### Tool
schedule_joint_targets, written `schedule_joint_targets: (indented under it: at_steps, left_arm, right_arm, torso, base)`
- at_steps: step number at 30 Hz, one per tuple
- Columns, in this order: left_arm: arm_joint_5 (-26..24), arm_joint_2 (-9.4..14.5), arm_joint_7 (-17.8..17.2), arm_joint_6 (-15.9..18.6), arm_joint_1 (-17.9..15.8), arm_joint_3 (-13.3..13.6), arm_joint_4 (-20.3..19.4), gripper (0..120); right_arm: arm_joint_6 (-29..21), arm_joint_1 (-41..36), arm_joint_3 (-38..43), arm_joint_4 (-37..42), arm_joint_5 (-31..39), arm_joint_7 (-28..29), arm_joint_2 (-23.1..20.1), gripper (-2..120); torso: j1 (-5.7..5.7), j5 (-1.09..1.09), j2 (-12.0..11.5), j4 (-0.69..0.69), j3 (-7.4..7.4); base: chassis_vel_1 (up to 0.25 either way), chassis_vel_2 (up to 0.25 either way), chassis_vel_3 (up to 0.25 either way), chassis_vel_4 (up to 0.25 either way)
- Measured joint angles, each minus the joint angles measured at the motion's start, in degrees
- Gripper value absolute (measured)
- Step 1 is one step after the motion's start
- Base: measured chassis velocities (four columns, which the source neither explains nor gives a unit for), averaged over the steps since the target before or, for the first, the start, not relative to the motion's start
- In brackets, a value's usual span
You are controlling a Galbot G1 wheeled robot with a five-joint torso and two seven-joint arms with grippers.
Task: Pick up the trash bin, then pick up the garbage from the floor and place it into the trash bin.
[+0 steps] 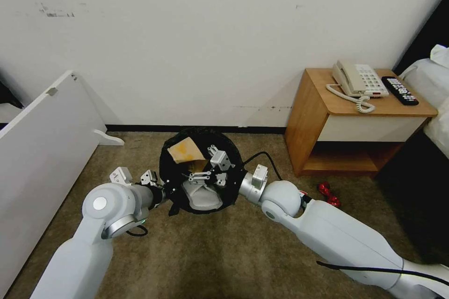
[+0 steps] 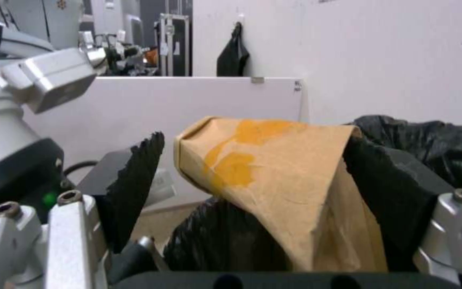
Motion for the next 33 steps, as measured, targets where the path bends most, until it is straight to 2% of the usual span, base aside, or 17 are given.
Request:
schedule_joint_targets:
  at_steps: [24,33]
  left_arm:
    - [1.02,0.08,-1.07,-0.80,-1.70,-0.24,1.42,0]
    - [1.22,0.02,-1.74,-1.17,-3.24,0.03,2.55,0]
  right_arm:
    - [-1.08,-1.34,3.43,4.63,0.89,0.92,-3.72,85]
    - [-2.78,-2.18,5.40,8.15,4.23,1.90,-5.96,85]
  torso:
    - [0.00,0.00,0.00,0.00,0.00]
    - [0.00,0.00,0.00,0.00,0.00]
  base:
    - [0.000,0.000,0.000,0.000]
    - [0.000,0.000,0.000,0.000]
